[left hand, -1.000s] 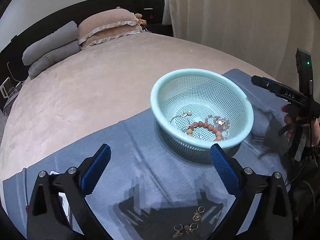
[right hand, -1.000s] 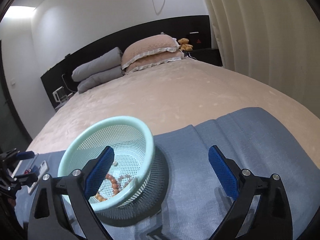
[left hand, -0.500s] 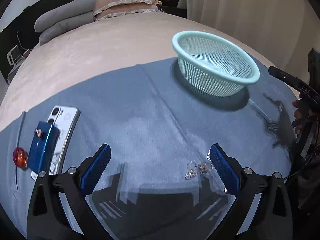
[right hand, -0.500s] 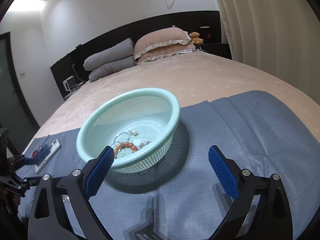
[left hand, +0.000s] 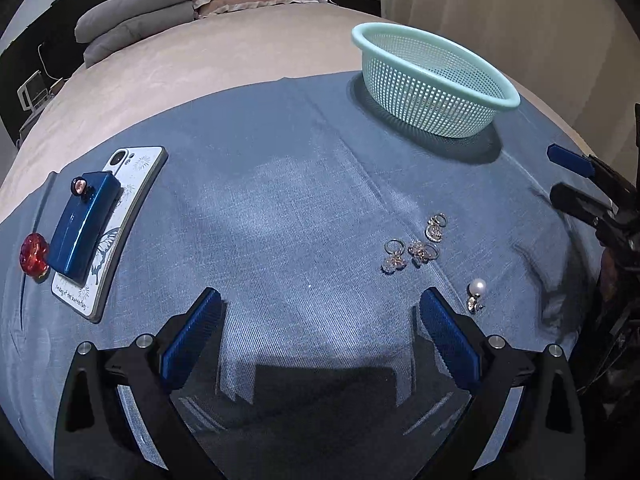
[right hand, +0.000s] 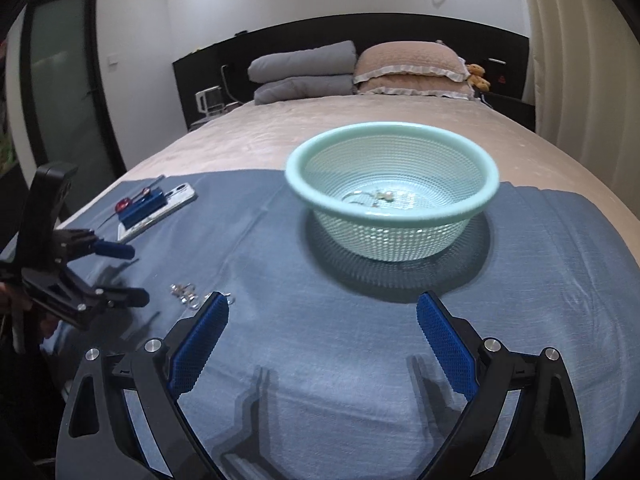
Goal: Organize jewelry
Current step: 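Withdraw both tools from the basket toward the remaining small earrings, then grasp a small silver earring with the left tool while the right tool grasps the pearl earring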
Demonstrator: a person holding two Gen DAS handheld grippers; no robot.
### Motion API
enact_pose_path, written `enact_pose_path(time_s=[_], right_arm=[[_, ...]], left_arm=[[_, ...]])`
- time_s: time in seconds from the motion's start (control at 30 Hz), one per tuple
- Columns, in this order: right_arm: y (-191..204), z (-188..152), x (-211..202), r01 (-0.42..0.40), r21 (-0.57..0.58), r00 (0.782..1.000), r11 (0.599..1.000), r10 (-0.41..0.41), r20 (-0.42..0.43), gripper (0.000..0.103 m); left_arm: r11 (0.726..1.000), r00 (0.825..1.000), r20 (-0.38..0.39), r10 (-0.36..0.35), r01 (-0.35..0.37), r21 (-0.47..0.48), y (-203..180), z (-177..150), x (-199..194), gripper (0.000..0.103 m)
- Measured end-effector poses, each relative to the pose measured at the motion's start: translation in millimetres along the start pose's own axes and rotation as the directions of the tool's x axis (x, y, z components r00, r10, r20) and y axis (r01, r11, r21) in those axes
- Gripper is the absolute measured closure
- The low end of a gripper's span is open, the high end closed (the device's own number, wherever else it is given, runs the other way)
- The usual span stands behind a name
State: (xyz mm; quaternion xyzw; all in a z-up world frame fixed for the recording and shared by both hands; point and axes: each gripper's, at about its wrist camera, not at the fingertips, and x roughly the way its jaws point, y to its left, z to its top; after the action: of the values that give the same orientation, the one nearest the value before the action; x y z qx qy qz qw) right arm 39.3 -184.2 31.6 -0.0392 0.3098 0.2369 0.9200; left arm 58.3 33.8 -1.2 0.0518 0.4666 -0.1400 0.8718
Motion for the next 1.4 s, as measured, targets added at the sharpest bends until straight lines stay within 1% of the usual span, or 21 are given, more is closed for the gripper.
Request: enact_pose_path(time_s=[0.1,0.23,0.33,0.43,0.47,0.5,0.57,0.67,0.73,0.77,0.8,0.83,0.93,0.97,1.0,1.03,1.1,1.17,1.23,1.3,1.4], right_arm=[[21.7,-6.0,0.7,-0.054,-0.067,0.999,0.996,0.053,-0.007,0.012],[43.2,-14.8,5.0,-0.142,-0.106,0.99,0.984,0.138,-0.04,0.013],[57.3,-20.1,3.9,-0.179,-0.147,0.984,0.973,0.176,-0.03,0.013],[68.3,-23.6,4.8,-0.202,-0.177,0.979,0.963,0.201,-0.022,0.014],[70.9,-25.0,6.4,-0.209,-0.183,0.978,0.961,0.209,-0.023,0.017],[73.2,-25.8,8.4,-0.217,-0.188,0.976,0.958,0.215,-0.03,0.029],[76.7,-27.9,14.9,-0.222,-0.198,0.975,0.955,0.214,-0.059,0.032],[81.1,-29.1,19.8,-0.219,-0.212,0.976,0.952,0.213,-0.054,0.037],[83.9,-31.9,22.8,-0.205,-0.224,0.979,0.953,0.199,-0.051,0.043],[84.2,-32.2,26.0,-0.206,-0.223,0.978,0.953,0.196,-0.066,0.049],[83.6,-32.1,30.3,-0.202,-0.218,0.979,0.955,0.187,-0.086,0.062],[83.6,-33.0,33.4,-0.201,-0.211,0.978,0.957,0.183,-0.104,0.066],[78.8,-32.0,35.7,-0.203,-0.181,0.976,0.962,0.185,-0.115,0.082],[77.4,-31.6,36.3,-0.211,-0.171,0.974,0.962,0.192,-0.122,0.083],[77.0,-32.1,36.6,-0.212,-0.17,0.973,0.962,0.192,-0.125,0.083],[78.6,-32.3,36.7,-0.205,-0.179,0.975,0.962,0.184,-0.129,0.083],[81.2,-33.5,37.8,-0.189,-0.199,0.977,0.962,0.164,-0.133,0.083],[80.1,-33.7,38.2,-0.19,-0.192,0.976,0.963,0.165,-0.139,0.083],[78.1,-32.1,39.4,-0.194,-0.186,0.975,0.963,0.169,-0.143,0.083],[78.1,-31.9,38.9,-0.194,-0.186,0.975,0.963,0.168,-0.145,0.083],[75.3,-32.5,36.3,-0.197,-0.175,0.974,0.965,0.171,-0.151,0.083]], left_arm=[[1.0,1.0,-0.008,0.005,-0.005,0.006,1.3,-2.0,5.1,0.006],[1.0,1.0,0.016,0.004,-0.004,0.022,-2.8,-10.1,4.3,0.006],[0.998,1.0,0.028,-0.001,-0.001,0.065,-9.9,-11.1,6.5,0.006],[0.993,1.0,0.002,0.011,-0.011,0.116,-16.5,-7.1,17.8,0.005],[0.993,1.0,0.005,0.004,-0.005,0.114,-16.1,-6.1,19.1,0.005],[0.994,1.0,0.01,-0.007,0.006,0.107,-15.6,-4.4,20.4,0.005],[0.995,1.0,0.016,-0.022,0.02,0.1,-12.7,-3.4,21.3,0.005],[0.995,0.999,0.031,-0.029,0.025,0.102,-12.0,-3.6,21.2,0.007],[0.995,0.998,0.042,-0.042,0.038,0.097,-14.5,-2.1,19.1,0.018],[0.995,0.998,0.04,-0.044,0.041,0.095,-14.7,-1.9,18.8,0.019],[0.995,0.998,0.04,-0.046,0.042,0.094,-15.9,-1.0,19.4,0.023],[0.994,0.997,0.046,-0.06,0.055,0.095,-17.1,-0.3,19.1,0.032],[0.992,0.995,0.055,-0.083,0.077,0.102,-21.5,-0.2,18.6,0.044],[0.991,0.995,0.057,-0.084,0.078,0.11,-23.8,-0.6,19.0,0.045],[0.99,0.994,0.06,-0.09,0.083,0.114,-24.9,-1.3,18.5,0.049],[0.989,0.993,0.065,-0.1,0.092,0.112,-25.5,-2.0,17.9,0.053],[0.99,0.992,0.071,-0.104,0.096,0.108,-26.9,-4.2,17.9,0.057],[0.99,0.991,0.079,-0.105,0.096,0.105,-29.6,-6.7,17.0,0.063],[0.988,0.989,0.087,-0.116,0.106,0.108,-34.7,-9.9,15.5,0.078],[0.988,0.987,0.101,-0.125,0.114,0.106,-39.6,-13.4,13.6,0.088],[0.992,0.986,0.126,-0.111,0.103,0.067,-41.9,-19.1,11.4,0.089]])
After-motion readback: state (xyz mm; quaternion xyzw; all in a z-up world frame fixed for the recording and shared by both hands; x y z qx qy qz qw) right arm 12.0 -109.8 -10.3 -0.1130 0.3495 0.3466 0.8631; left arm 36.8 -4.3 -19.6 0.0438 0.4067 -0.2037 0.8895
